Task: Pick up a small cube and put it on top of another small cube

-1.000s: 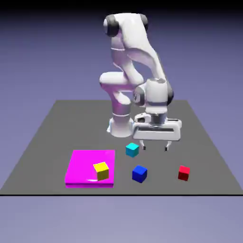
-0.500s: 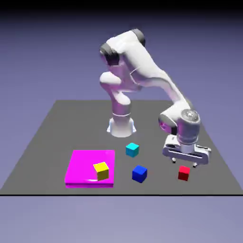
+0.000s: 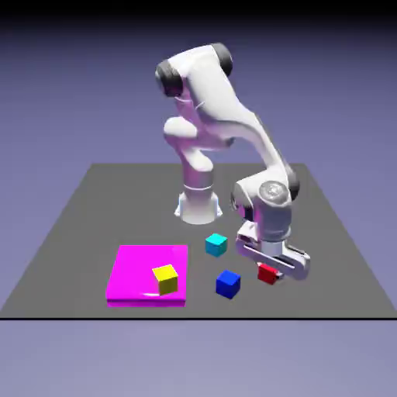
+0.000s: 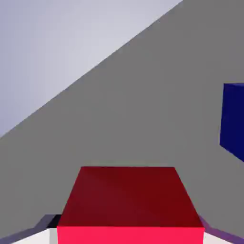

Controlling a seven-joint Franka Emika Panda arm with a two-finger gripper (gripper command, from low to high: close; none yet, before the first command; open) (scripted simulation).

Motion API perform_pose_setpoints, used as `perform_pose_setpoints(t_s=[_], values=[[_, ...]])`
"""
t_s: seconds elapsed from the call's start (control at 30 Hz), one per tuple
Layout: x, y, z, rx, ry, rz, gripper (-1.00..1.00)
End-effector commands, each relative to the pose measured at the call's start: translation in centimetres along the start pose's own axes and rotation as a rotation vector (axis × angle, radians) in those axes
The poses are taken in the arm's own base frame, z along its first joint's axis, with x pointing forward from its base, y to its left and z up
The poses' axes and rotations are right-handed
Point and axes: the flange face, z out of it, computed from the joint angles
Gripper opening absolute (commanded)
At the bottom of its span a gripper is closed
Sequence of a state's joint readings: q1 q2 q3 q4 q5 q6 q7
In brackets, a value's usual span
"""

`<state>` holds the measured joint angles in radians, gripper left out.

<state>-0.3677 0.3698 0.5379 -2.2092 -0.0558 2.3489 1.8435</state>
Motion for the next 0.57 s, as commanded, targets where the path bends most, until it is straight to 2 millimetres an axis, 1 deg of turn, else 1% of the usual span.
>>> perform_pose_setpoints(t_s=[0.0, 0.1, 0.2, 0.23, 0.27, 0.4, 0.43, 0.47, 0.5, 0.53], values=[[3.0, -0.3, -1.3, 0.009, -0.013, 0.074, -1.00], [11.9, 0.1, -5.2, 0.047, -0.073, 0.293, -1.00], [20.3, 2.1, -9.3, 0.103, -0.156, 0.504, -1.00], [21.3, 2.5, -9.8, 0.112, -0.169, 0.531, -1.00], [21.3, 2.5, -9.8, 0.112, -0.169, 0.531, -1.00], [20.9, 1.4, -3.0, 0.112, -0.169, 0.531, -1.00], [20.9, 1.4, -3.0, 0.112, -0.169, 0.531, -1.00], [20.9, 1.4, -3.0, 0.112, -0.169, 0.531, 1.00], [20.9, 1.4, -3.0, 0.112, -0.169, 0.531, 1.00], [21.0, 1.6, -4.7, 0.112, -0.169, 0.532, 1.00]])
